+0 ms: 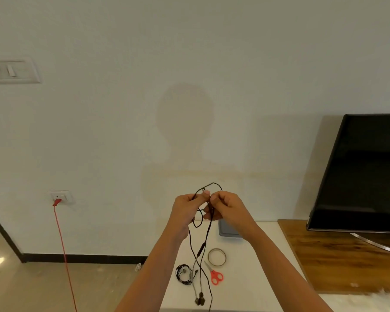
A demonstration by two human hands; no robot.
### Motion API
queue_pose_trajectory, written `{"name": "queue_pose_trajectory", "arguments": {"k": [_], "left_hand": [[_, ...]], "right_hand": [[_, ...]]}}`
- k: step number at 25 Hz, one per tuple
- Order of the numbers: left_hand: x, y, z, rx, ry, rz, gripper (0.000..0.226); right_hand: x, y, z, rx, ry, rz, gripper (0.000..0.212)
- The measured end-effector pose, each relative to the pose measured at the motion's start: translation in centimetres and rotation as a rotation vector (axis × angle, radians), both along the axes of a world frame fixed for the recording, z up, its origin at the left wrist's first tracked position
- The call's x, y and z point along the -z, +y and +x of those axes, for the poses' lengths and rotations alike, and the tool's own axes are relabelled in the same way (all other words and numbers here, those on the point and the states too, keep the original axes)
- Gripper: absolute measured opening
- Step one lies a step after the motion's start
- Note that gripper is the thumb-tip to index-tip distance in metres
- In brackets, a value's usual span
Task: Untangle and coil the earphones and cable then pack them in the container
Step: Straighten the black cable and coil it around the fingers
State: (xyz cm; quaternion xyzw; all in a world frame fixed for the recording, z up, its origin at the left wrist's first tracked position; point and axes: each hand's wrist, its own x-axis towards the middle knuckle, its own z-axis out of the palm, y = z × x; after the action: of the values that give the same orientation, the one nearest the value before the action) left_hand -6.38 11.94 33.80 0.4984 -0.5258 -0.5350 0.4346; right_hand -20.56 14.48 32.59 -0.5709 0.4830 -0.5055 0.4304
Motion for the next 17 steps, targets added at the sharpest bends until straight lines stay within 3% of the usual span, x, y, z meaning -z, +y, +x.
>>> {"name": "queue_pose_trajectory", "arguments": {"k": [6,10,14,17], "left_hand": [[-1.1,-1.1,0.9,-0.144,0.132,0.044,0.016],[-3.2,-2.1,2.2,-0.244,0.174,-0.024,0.016],[-4.8,-2.7,2.9,-0.311,0.232,-0.049,0.015],[-5.5,-2.9,3.3,-0.306,0.227,-0.076,0.015]], "right_hand": [[1.8,0.8,0.5,-0.252,-0.089,0.064,0.029],[3.9,1.3,-0.8,-0.279,-0.111,0.118,0.033],[5.7,1.5,-2.1,-0.249,0.112,0.202,0.04],[6.9,1.8,-2.4,-0.233,0.097,0.245,0.043]]}}
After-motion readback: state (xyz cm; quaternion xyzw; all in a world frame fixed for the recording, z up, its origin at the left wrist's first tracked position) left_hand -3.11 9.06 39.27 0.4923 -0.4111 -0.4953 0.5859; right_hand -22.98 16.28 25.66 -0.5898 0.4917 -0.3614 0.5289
